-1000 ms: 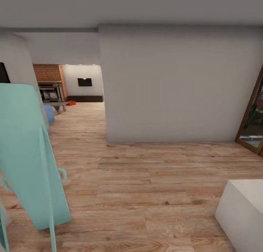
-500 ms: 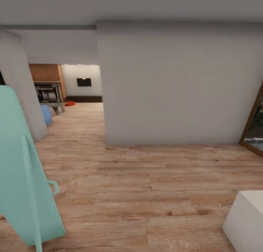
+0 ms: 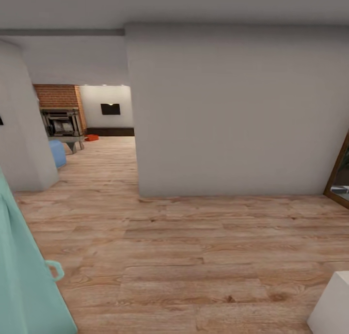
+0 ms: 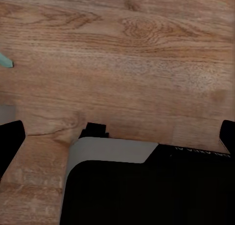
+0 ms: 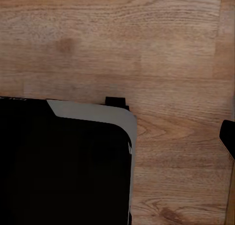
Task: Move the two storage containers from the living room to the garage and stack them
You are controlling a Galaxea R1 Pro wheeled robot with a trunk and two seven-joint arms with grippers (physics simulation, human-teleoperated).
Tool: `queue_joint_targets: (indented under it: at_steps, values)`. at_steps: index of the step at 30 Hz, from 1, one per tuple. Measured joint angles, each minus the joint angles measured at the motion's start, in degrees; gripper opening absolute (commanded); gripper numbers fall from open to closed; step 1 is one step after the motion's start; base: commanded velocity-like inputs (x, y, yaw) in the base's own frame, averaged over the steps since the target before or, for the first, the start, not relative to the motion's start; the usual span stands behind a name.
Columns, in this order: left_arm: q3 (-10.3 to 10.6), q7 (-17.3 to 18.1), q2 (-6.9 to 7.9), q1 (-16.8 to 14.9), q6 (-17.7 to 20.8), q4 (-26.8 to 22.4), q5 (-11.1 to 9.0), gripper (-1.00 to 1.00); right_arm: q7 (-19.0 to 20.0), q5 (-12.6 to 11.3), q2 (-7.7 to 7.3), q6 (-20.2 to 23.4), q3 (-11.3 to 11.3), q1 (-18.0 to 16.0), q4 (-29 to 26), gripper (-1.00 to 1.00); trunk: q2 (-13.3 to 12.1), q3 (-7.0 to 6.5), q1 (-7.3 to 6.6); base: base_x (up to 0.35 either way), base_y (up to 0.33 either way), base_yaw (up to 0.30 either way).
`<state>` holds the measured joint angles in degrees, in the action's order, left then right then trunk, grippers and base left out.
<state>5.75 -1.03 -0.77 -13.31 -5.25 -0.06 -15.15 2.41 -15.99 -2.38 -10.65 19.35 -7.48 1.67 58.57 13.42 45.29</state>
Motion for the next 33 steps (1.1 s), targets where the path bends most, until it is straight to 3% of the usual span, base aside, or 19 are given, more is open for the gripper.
queue_joint_targets:
  at_steps: [33]
  values:
    - [0.00, 0.00, -0.18, 0.00, -0.03, 0.00, 0.08, 1.00, 0.05, 0.20, 0.01, 0.09, -0.04, 0.00, 0.00, 1.00, 0.00, 0.00, 0.00, 0.322, 0.000, 0.000]
